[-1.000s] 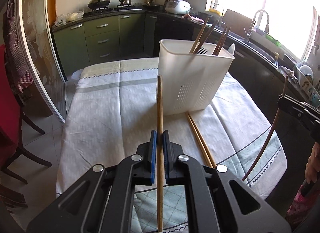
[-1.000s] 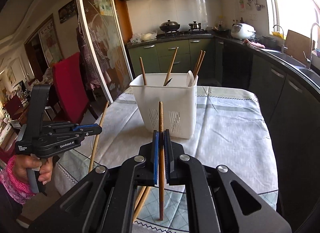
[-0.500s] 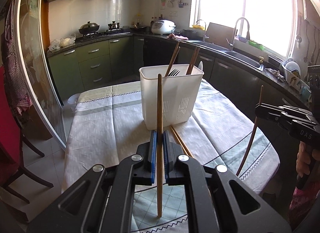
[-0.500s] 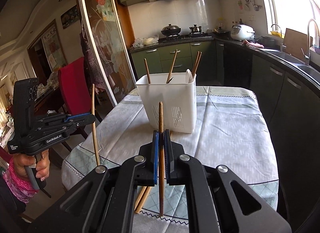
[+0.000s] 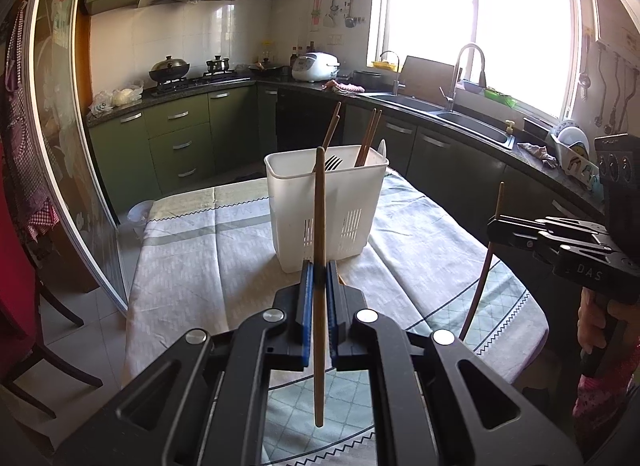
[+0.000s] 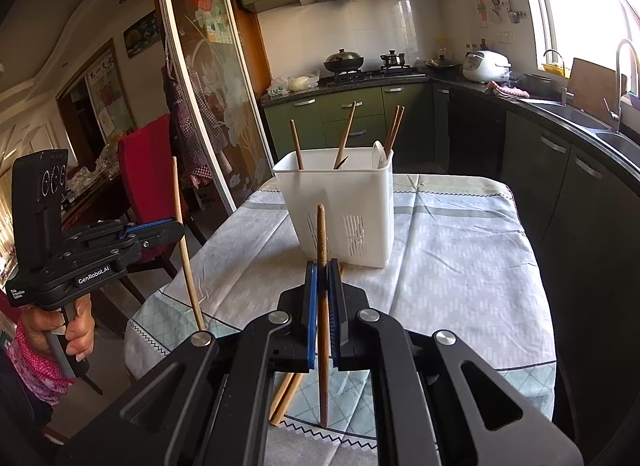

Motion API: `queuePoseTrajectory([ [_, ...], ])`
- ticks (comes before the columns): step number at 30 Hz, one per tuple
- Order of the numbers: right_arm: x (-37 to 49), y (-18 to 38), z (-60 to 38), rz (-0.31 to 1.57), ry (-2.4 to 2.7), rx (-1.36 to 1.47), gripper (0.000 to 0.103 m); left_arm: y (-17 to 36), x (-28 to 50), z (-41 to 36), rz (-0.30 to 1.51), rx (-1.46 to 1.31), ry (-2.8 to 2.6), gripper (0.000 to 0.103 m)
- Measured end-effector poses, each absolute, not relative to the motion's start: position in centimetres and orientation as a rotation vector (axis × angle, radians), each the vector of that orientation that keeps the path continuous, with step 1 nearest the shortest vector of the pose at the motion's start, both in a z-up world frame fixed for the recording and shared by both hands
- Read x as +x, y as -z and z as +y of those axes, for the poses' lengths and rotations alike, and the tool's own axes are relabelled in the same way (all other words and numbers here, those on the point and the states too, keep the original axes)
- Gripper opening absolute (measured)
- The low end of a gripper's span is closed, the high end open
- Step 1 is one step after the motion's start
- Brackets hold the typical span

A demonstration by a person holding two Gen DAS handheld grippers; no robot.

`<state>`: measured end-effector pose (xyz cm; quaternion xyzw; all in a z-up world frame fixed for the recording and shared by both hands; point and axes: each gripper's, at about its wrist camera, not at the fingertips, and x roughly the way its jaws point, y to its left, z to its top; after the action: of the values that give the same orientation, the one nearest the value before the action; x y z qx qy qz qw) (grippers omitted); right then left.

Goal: Organize utensils

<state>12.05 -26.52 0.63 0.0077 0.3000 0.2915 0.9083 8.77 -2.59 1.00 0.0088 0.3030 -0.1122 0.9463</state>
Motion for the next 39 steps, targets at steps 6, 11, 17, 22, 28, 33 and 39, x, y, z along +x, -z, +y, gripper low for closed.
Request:
queuePoseTrajectory([
  [6, 12.2, -1.1, -26.4, 0.616, -0.614, 0.017, 0.006, -1.1, 9.0, -2.4, 0.62, 0.002, 0.242, 0.006],
  [11, 12.7, -2.5, -26.3, 0.591, -0.628, 0.022, 0.006, -2.2, 9.2, -2.1, 0.596, -0.008, 0.247, 0.006],
  [17, 13.4, -5.9, -25.8, 0.526, -0.642, 0.009, 0.006, -5.5, 10.0, -2.1, 0.551, -0.022, 0.263, 0.006],
  [22, 14.7, -9.6, -25.5, 0.466, -0.646, 0.011, 0.006, -9.5, 10.9, -2.2, 0.473, -0.014, 0.263, 0.006],
  [28, 17.3, -14.2, -25.0, 0.397, -0.655, 0.036, 0.006, -13.7, 12.4, -2.8, 0.38, 0.008, 0.244, 0.006],
  [33, 19.0, -17.8, -24.5, 0.311, -0.644, 0.043, 0.006, -16.4, 14.0, -2.9, 0.309, 0.021, 0.224, 0.006],
  [39, 22.5, -19.2, -23.5, 0.256, -0.576, 0.019, 0.006, -18.2, 16.8, -3.2, 0.226, 0.03, 0.195, 0.006],
])
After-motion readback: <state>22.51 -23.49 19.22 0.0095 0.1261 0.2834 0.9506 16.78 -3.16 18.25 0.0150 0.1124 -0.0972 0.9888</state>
